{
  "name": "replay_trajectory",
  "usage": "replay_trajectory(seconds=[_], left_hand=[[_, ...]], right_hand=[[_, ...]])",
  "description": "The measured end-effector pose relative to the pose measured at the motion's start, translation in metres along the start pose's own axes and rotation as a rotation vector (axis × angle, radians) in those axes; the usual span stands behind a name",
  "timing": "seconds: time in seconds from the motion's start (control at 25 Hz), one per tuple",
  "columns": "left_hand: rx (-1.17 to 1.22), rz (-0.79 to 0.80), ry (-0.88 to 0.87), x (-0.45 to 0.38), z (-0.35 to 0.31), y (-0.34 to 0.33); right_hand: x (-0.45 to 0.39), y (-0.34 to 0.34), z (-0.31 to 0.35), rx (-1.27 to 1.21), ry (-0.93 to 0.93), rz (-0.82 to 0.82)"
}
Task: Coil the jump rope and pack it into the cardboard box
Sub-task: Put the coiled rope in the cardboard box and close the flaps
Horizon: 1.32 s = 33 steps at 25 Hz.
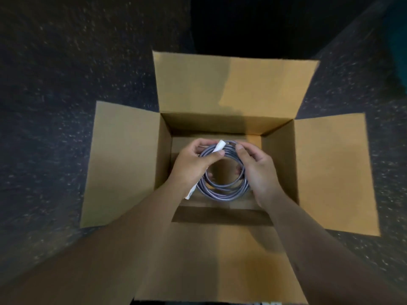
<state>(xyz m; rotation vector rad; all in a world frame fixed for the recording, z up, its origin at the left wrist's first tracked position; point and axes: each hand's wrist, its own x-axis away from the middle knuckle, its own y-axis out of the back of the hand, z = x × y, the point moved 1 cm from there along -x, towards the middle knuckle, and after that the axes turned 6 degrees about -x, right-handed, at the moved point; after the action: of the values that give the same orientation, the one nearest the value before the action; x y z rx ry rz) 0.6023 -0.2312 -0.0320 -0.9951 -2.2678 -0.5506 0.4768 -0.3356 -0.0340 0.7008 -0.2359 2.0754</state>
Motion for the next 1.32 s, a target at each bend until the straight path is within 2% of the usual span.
replay_trajectory(seconds=[0.12, 0.2, 0.36, 0.44, 0.52, 0.64, 0.84, 1.04, 1.2, 1.32], left_hand=[[-0.050, -0.053, 0.026, -0.042, 0.041, -0.002], [-0.091, -0.104, -0.022, -0.059, 0.059, -0.010], [-0.365, -0.301, -0.216, -0.066, 0.080, -0.029], [-0.473, -0.377, -0.240, -0.063, 0.084, -0.033], [-0.516, -0.371, -0.226, -0.059, 0.082, -0.032], [-0.577, -0.292, -0.148, -0.041, 0.061, -0.025], [-0.710, -0.297, -0.090, 0.035, -0.024, 0.004], [-0.984, -0.249, -0.057, 0.102, -0.090, 0.048], [-1.120, -0.267, 0.061, 0.099, -0.092, 0.077], [-1.174, -0.401, 0.170, 0.084, -0.069, 0.104]], right_hand=[[-0.037, -0.013, -0.040, 0.043, 0.007, -0.003], [-0.052, -0.018, -0.062, 0.083, 0.013, -0.052], [-0.065, -0.022, -0.088, 0.448, 0.216, -0.205], [-0.064, -0.023, -0.088, 0.487, 0.250, -0.190], [-0.058, -0.023, -0.084, 0.533, 0.226, -0.153], [-0.042, -0.020, -0.061, 0.688, 0.118, -0.112], [0.023, -0.004, 0.030, 0.755, 0.072, -0.035], [0.084, 0.024, 0.115, 1.084, 0.046, 0.087], [0.070, 0.059, 0.133, 1.302, 0.049, 0.030], [0.050, 0.094, 0.117, 1.464, -0.021, -0.075]])
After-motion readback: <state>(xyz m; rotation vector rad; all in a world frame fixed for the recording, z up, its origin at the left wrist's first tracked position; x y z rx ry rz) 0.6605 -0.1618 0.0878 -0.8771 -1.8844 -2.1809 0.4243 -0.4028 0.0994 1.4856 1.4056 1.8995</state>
